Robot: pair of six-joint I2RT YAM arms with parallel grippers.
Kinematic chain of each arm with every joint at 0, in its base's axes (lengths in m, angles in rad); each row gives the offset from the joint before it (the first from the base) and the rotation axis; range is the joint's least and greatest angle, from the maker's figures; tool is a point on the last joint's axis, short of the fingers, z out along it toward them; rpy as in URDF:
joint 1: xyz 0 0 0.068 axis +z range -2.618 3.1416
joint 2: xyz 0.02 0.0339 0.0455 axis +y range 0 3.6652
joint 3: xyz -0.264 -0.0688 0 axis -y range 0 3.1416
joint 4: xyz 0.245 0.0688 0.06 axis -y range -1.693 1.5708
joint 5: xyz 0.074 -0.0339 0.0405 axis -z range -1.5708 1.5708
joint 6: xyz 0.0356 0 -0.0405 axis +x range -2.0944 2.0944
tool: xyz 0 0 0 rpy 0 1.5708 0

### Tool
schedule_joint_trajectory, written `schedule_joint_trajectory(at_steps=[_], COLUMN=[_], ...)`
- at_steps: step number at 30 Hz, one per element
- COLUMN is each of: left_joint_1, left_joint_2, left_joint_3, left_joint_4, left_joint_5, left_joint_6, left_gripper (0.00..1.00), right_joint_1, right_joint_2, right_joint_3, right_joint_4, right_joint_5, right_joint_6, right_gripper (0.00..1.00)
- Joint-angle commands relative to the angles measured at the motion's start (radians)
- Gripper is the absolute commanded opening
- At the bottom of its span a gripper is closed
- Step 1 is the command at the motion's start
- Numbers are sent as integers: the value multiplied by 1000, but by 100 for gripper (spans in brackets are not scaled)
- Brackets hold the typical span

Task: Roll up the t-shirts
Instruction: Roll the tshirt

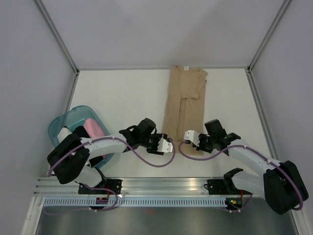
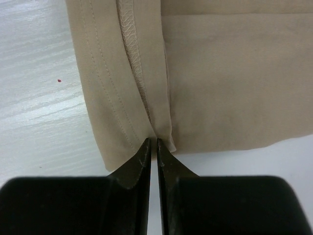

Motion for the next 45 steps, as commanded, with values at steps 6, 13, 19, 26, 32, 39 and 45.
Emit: schedule_joint_trajectory(at_steps=[6, 13, 19, 26, 32, 39, 45], left_joint_1=[2, 0, 0, -40, -98, -106, -107], left_joint_2=[112, 127, 14, -159, -176, -44, 24], left_joint_3=[-30, -8, 13, -92, -200, -173, -174], left_joint_4=[142, 93, 59, 113, 124, 254, 272], left_joint_5=[-60, -92, -74, -54, -59, -192, -200], left_joint_6=[229, 161, 61, 133, 257, 260, 257], left_gripper=[57, 56, 57, 59, 57, 57, 54], right_joint_1=[1, 1, 1, 1, 1, 1, 28], right_joint_2=[-35, -64, -101, -115, -167, -147, -145], right_joint_3=[-23, -35, 44, 106, 51, 51, 29], right_joint_4=[12, -3, -104, -197, -164, -178, -218], right_joint_5=[-8, 6, 35, 34, 12, -22, -54], right_joint_6=[-19, -22, -53, -146, -128, -141, -175], right_gripper=[15, 15, 18, 32, 33, 33, 33])
